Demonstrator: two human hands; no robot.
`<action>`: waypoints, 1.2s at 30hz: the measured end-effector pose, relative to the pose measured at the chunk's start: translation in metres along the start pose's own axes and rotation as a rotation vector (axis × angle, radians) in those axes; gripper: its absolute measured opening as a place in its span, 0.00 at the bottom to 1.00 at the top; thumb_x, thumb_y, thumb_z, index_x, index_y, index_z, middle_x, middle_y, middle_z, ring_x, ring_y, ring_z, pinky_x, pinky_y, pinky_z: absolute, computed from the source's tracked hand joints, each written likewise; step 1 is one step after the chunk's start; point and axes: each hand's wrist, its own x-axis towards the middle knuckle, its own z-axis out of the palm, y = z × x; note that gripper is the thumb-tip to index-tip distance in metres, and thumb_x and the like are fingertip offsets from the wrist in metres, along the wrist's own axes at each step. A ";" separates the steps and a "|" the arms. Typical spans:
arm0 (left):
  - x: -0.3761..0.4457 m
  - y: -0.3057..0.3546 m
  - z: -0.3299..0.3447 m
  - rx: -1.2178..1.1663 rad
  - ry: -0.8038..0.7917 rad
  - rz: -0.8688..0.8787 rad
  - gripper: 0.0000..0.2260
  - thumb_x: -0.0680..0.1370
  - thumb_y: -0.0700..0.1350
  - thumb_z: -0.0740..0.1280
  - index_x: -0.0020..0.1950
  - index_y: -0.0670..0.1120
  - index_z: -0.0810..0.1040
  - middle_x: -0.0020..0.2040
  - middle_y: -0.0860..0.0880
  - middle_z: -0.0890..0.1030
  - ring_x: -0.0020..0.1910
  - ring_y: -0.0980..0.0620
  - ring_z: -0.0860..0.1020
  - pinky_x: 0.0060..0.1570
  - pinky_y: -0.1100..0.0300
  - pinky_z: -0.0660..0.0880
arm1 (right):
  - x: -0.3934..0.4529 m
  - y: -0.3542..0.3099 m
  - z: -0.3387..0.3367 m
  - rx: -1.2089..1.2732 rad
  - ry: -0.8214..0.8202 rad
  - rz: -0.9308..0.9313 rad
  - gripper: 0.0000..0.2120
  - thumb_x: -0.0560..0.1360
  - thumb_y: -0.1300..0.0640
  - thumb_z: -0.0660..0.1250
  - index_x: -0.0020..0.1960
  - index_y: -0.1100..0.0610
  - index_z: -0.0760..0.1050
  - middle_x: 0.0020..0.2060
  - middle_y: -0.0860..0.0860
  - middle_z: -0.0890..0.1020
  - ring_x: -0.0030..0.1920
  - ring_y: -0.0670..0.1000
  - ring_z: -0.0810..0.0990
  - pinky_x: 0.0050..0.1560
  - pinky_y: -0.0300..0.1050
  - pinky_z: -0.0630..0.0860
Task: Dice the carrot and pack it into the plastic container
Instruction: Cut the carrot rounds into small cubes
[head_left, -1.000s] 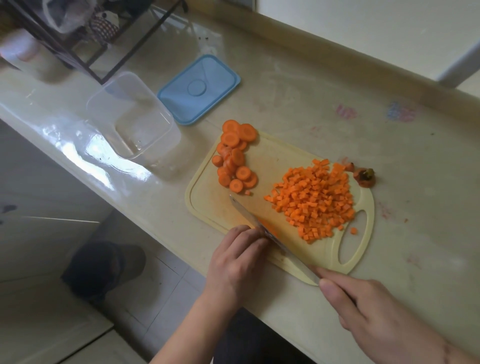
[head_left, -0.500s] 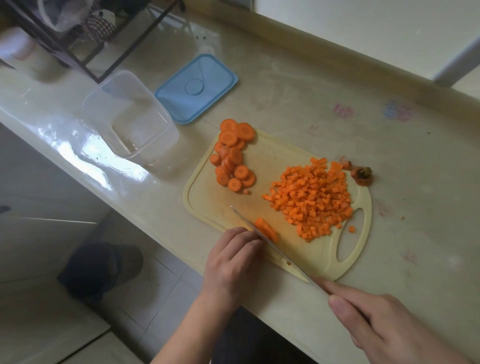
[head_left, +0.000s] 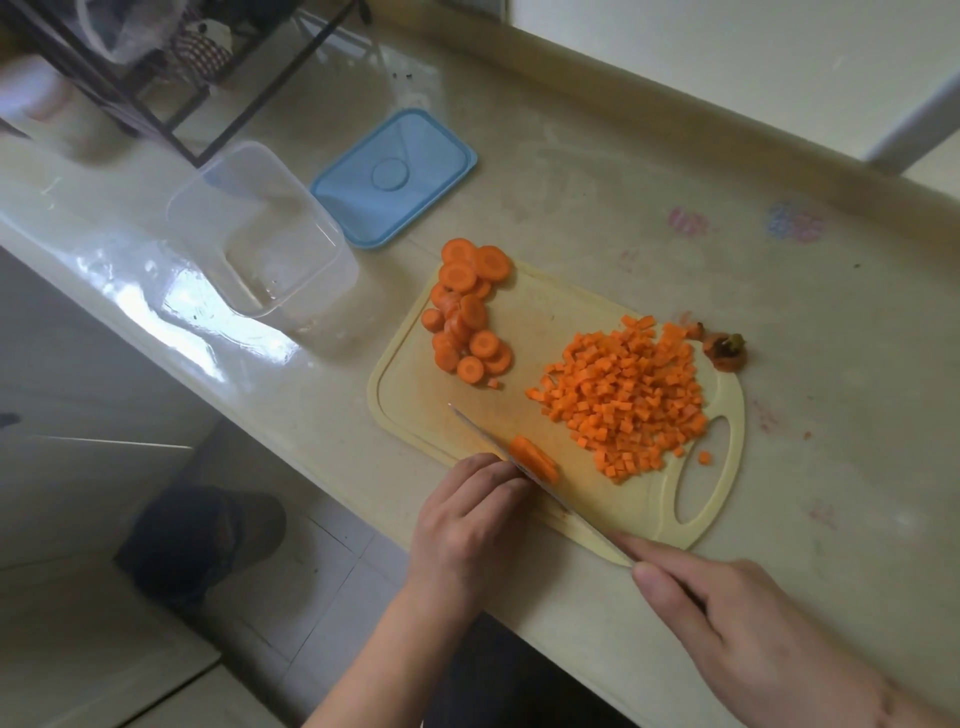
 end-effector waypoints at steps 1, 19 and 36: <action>0.000 0.001 0.000 -0.011 -0.002 -0.007 0.08 0.74 0.31 0.74 0.52 0.38 0.86 0.52 0.45 0.85 0.54 0.45 0.83 0.56 0.53 0.80 | 0.003 -0.003 0.001 0.006 -0.006 -0.010 0.17 0.75 0.31 0.51 0.59 0.29 0.71 0.49 0.22 0.77 0.54 0.27 0.74 0.54 0.22 0.68; 0.068 -0.001 -0.099 -0.396 0.057 -0.590 0.09 0.73 0.45 0.69 0.47 0.59 0.83 0.46 0.56 0.84 0.46 0.54 0.81 0.51 0.62 0.77 | -0.042 0.013 -0.030 -0.588 0.090 -0.113 0.23 0.79 0.33 0.47 0.72 0.34 0.61 0.26 0.43 0.78 0.23 0.46 0.76 0.21 0.43 0.73; 0.113 0.017 -0.049 -0.163 -0.812 -0.165 0.06 0.78 0.41 0.73 0.53 0.48 0.85 0.44 0.61 0.80 0.44 0.65 0.76 0.44 0.75 0.67 | -0.070 0.030 -0.034 -0.625 0.197 -0.100 0.25 0.78 0.33 0.48 0.75 0.34 0.53 0.23 0.45 0.76 0.17 0.49 0.72 0.17 0.37 0.70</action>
